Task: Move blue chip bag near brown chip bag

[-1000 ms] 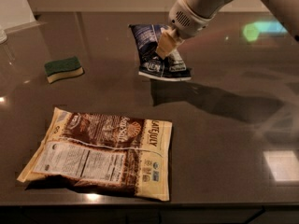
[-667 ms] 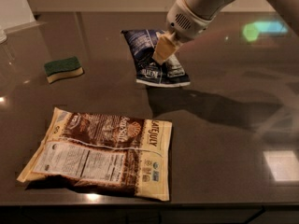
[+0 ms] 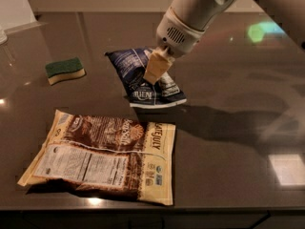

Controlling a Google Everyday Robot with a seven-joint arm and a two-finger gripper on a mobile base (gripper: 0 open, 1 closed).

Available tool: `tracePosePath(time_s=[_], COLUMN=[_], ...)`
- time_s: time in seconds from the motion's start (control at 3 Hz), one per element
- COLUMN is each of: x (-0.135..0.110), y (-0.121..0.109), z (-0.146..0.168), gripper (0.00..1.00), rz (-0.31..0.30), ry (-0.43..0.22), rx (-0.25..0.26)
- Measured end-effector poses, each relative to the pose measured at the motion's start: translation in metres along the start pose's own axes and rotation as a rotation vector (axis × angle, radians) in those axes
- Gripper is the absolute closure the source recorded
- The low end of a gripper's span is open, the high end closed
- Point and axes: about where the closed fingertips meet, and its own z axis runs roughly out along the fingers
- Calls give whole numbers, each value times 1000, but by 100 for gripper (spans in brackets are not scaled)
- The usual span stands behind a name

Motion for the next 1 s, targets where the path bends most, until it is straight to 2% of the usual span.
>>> tracePosePath(time_s=[0.33,1.0], x=[5,25], y=[17,17], z=[7,3], gripper=[59,13], rz=[-24,28], ry=[38,108], rx=[-31,13])
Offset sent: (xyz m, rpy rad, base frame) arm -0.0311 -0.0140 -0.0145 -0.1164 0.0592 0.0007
